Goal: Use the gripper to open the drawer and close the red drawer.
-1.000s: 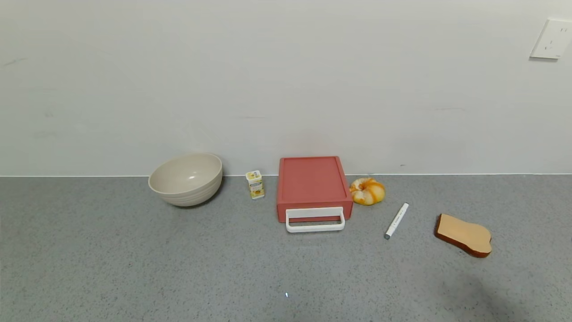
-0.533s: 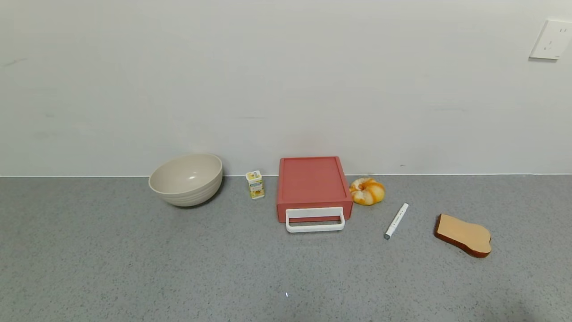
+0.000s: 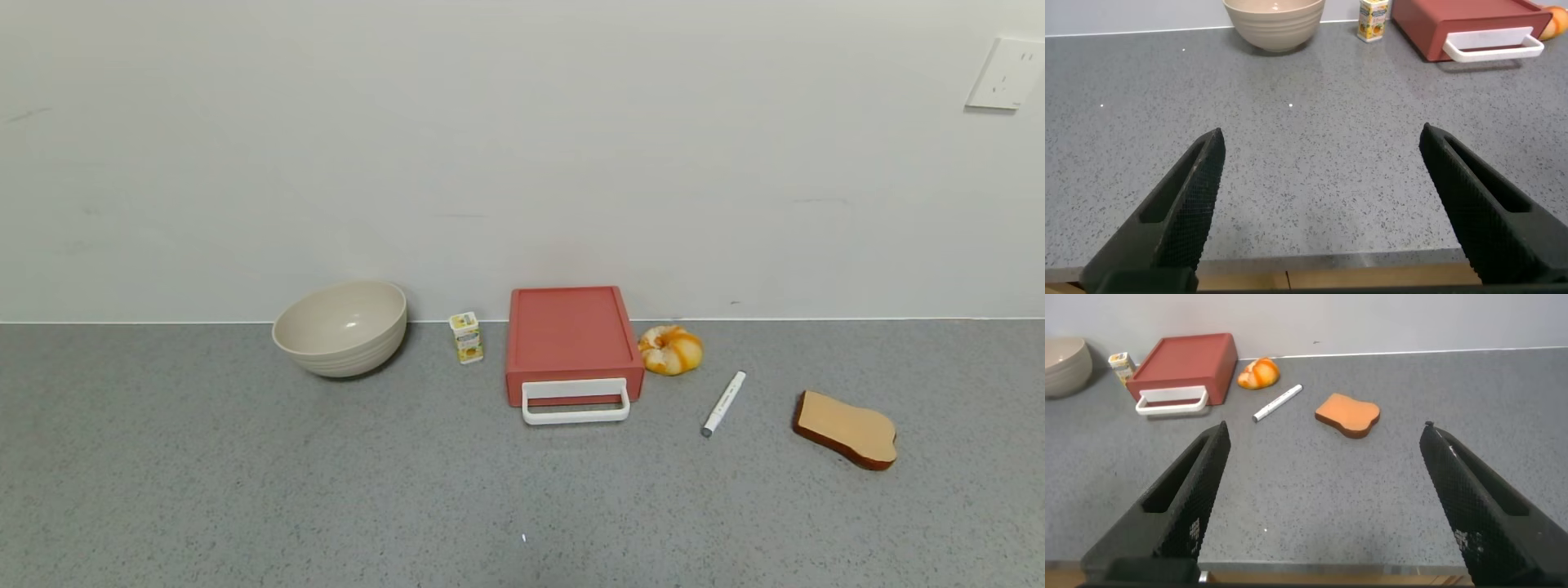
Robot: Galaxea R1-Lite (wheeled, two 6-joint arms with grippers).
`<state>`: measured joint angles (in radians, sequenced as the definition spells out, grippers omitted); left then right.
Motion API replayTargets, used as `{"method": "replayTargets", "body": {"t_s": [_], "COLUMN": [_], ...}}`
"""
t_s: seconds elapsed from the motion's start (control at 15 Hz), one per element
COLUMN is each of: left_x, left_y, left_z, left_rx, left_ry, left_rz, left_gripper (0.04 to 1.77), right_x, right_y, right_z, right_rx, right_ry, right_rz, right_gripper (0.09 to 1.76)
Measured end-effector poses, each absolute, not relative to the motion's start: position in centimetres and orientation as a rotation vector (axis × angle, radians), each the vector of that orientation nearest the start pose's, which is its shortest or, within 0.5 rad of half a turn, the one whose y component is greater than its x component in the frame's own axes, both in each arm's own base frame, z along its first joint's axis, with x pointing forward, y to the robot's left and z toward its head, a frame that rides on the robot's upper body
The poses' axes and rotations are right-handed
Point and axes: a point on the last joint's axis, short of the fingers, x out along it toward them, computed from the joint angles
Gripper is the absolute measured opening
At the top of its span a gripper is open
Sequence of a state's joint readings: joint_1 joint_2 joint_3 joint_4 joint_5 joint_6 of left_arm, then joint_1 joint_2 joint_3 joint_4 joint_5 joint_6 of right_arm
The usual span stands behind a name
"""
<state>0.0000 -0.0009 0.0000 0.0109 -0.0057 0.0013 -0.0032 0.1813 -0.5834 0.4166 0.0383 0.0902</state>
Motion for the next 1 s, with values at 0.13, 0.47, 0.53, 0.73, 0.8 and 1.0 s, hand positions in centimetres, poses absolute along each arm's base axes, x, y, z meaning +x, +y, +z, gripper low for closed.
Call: {"method": "replayTargets", "body": {"t_s": [0.13, 0.47, 0.53, 0.73, 0.8, 1.0], "left_x": [-2.3, -2.3, -2.3, -2.3, -2.3, -2.3], "left_y": [0.0, 0.0, 0.0, 0.0, 0.0, 0.0], "left_z": [7.4, 7.4, 7.4, 7.4, 7.4, 7.4], "left_rx": [0.001, 0.001, 0.001, 0.001, 0.001, 0.001], "left_ry": [0.010, 0.010, 0.010, 0.010, 0.010, 0.010], "left_rz": [-0.006, -0.006, -0.006, -0.006, -0.006, -0.006], "left_gripper": [1.72, 1.72, 1.72, 1.72, 1.72, 1.72], "right_x": [-6.3, -4.6, -4.2, -2.8, -2.6, -2.3], "right_y": [0.1, 0.1, 0.1, 0.1, 0.1, 0.1], "right_z": [17.0, 13.1, 12.3, 9.7, 8.9, 7.7], "right_rx": [0.043, -0.044, -0.050, -0.062, -0.058, -0.040], "right_ry": [-0.012, -0.122, -0.128, -0.110, -0.080, -0.003], "right_rz": [0.040, 0.030, 0.029, 0.028, 0.029, 0.030], "right_gripper": [1.71, 1.71, 1.71, 1.71, 1.71, 1.71]}}
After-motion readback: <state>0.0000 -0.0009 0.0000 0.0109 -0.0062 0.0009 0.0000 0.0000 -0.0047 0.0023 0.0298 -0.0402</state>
